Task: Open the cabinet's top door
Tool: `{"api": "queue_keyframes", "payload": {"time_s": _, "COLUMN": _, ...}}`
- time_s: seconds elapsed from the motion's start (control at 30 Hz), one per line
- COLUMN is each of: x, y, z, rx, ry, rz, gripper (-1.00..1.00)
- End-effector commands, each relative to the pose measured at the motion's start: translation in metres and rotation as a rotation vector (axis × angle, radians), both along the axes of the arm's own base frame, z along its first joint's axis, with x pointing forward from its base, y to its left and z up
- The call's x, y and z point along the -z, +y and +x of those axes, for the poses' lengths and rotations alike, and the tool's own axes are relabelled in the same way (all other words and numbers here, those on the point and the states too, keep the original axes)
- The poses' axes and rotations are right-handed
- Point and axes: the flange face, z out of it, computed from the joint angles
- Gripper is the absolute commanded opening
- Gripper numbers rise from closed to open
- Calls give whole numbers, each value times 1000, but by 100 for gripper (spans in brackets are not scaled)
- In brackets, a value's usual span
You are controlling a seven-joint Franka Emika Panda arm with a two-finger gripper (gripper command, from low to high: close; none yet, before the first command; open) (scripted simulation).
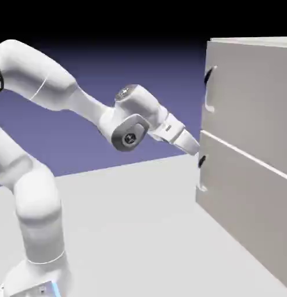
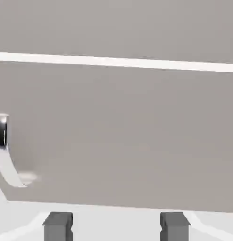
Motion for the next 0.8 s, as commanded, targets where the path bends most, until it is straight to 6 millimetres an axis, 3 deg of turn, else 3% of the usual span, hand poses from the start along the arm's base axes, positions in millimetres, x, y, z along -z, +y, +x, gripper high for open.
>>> {"api": "queue_keyframes", "payload": {"time_s": 0.0, "x": -8, "y": -2, "z": 1, "rx": 38, "ry": -17, "rz": 38, "gripper": 0}}
{"api": "queue_keyframes", "payload": {"time_s": 0.4, "x": -88, "y": -15, "z": 0, "rx": 426, "ry": -226, "rz": 525, "gripper": 0}}
{"api": "queue_keyframes", "payload": {"time_s": 0.77, "x": -136, "y": 0, "z": -6, "rx": 664, "ry": -384, "rz": 1014, "gripper": 0}}
